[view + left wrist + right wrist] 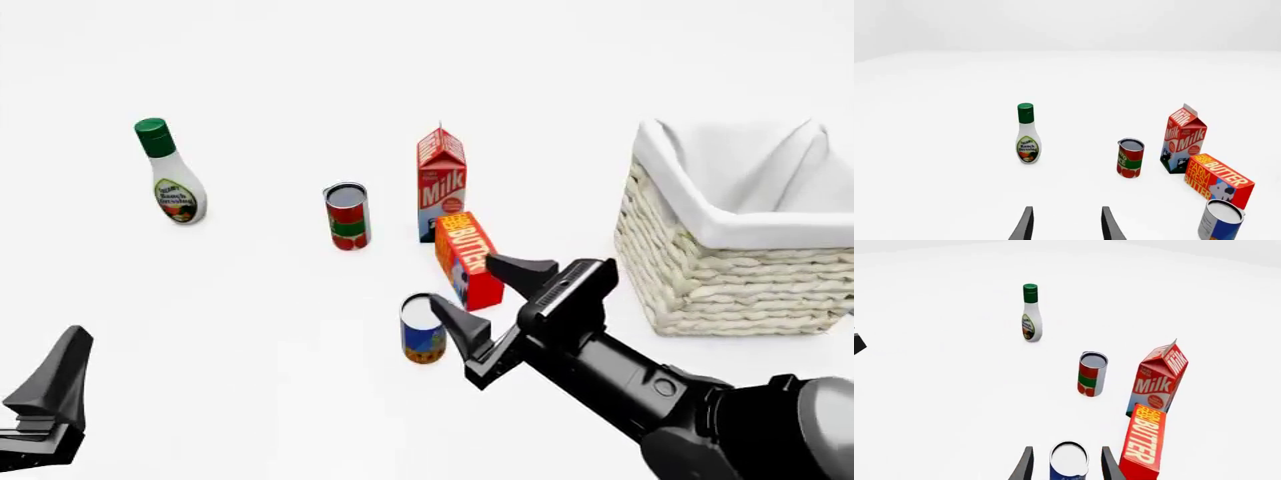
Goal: Pick the alphabet soup and place it in the basket.
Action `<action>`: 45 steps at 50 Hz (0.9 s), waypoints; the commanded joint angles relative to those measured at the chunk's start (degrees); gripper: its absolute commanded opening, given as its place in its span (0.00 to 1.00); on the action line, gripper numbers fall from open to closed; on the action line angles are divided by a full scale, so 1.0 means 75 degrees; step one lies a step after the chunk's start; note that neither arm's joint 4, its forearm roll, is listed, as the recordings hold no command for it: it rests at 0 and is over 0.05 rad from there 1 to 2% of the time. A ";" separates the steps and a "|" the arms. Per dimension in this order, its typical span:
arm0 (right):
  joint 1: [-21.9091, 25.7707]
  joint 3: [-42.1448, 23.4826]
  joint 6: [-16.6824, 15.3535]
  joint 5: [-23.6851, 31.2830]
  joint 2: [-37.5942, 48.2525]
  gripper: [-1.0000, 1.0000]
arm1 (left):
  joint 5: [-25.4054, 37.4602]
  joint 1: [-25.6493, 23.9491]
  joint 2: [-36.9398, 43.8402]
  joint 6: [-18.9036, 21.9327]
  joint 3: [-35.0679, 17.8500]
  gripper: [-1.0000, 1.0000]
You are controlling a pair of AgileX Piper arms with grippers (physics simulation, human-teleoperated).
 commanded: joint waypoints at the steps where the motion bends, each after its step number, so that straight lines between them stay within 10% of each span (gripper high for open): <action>1: 0.0014 -0.0086 0.0098 -0.0248 0.0441 1.00 | 0.0000 0.0000 0.0000 -0.0001 0.0000 1.00; 45: -0.0107 -0.0747 0.0341 -0.0681 0.1971 1.00 | 0.0000 0.0001 0.0002 -0.0002 0.0000 1.00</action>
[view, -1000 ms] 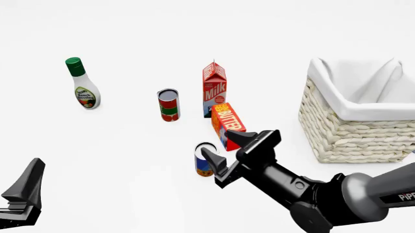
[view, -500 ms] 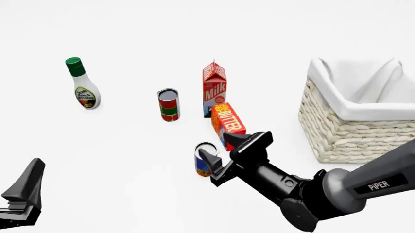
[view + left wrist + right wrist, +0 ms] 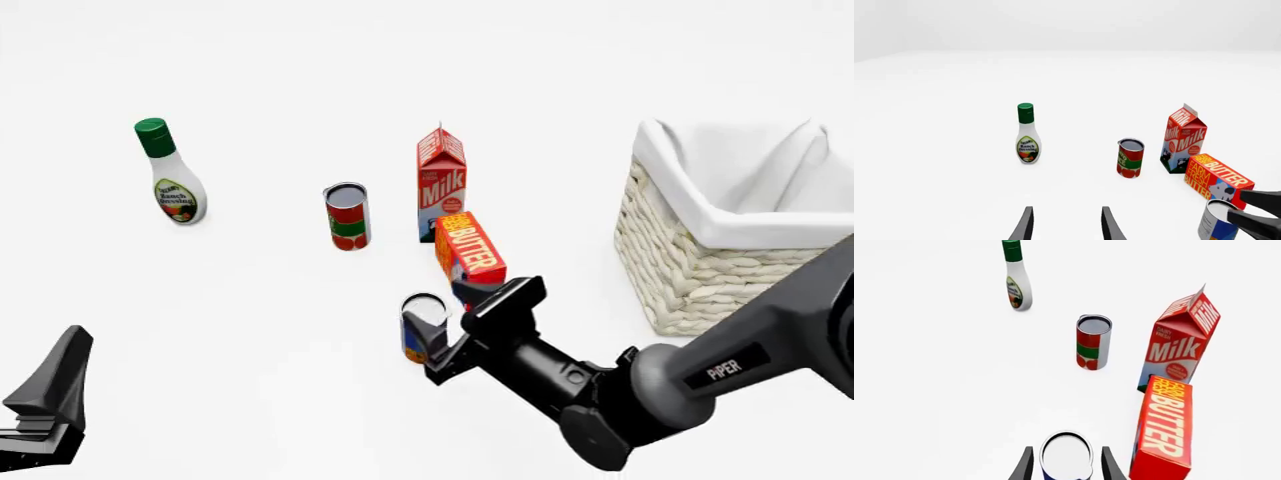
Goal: Pick the alphabet soup and place it in the basket.
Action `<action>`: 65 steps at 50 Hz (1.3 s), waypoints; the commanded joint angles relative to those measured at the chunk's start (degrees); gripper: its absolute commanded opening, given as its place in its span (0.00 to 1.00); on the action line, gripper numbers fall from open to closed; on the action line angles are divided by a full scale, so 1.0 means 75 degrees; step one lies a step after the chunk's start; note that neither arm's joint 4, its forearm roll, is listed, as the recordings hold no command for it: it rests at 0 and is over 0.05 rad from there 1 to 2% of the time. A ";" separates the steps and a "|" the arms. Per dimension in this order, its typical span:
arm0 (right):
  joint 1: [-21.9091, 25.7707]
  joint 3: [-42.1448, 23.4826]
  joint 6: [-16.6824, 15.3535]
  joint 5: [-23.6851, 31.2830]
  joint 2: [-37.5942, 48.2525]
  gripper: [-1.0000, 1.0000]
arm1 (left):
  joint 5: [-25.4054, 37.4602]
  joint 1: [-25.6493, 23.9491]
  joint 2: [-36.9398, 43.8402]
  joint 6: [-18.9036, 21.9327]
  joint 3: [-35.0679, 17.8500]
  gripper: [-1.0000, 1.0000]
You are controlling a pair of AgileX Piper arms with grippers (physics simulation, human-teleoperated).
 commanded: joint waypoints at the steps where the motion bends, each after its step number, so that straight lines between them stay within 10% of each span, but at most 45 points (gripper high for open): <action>1: -0.0002 -0.0187 0.0054 -0.0037 0.0317 1.00 | 0.0000 0.0002 0.0001 0.0000 0.0000 1.00; 64: 0.0021 -0.0828 0.0134 -0.0004 0.1300 1.00 | 0.0000 0.0001 0.0000 0.0002 0.0000 1.00; 65: 0.0020 -0.0827 0.0130 -0.0008 0.1301 0.00 | 0.0000 0.0000 0.0000 0.0000 0.0000 1.00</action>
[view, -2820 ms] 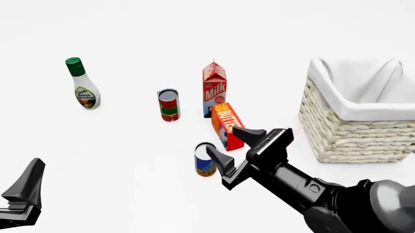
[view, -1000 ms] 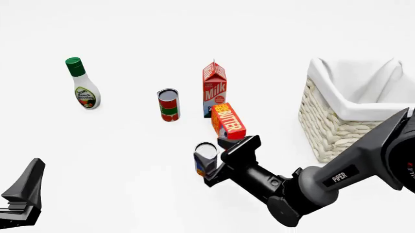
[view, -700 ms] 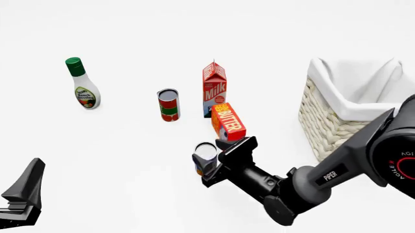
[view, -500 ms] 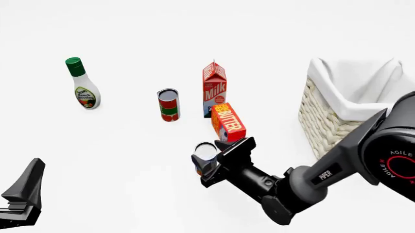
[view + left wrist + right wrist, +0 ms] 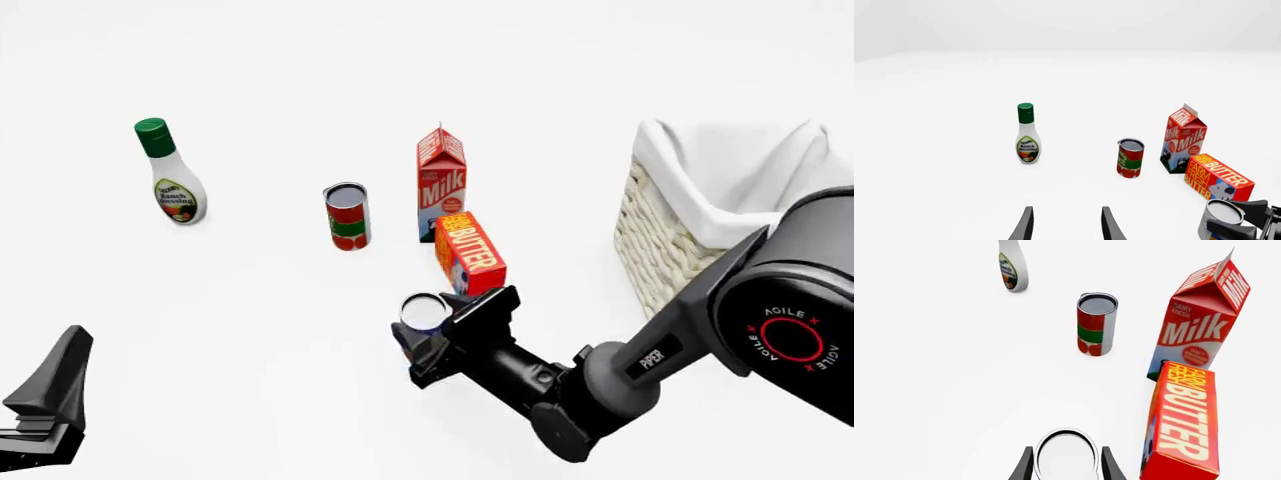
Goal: Pick the alphabet soup and place it in the basket.
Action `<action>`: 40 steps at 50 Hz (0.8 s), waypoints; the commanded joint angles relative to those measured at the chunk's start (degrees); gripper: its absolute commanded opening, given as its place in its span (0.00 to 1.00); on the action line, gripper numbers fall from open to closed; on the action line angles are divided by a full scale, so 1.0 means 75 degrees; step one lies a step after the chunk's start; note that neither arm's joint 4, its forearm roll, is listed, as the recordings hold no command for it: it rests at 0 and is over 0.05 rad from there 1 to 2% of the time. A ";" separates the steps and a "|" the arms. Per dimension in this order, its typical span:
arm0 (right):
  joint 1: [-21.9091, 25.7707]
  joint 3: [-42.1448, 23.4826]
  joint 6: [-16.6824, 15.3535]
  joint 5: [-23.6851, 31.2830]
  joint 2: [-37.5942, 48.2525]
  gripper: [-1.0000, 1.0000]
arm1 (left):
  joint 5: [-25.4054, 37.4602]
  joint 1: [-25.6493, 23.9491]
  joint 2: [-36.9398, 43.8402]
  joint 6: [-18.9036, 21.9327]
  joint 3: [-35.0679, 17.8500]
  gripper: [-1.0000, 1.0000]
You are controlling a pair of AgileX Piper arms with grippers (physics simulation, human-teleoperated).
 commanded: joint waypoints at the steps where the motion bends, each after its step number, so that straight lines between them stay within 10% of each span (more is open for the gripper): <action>1: 0.0002 -0.0050 -0.0009 -0.0001 0.0080 0.00 | 0.0000 0.0000 0.0001 0.0002 0.0000 1.00; 40: 0.0335 0.1017 -0.0109 0.0305 -0.2316 0.00 | 0.0000 -0.0001 0.0000 0.0000 0.0000 1.00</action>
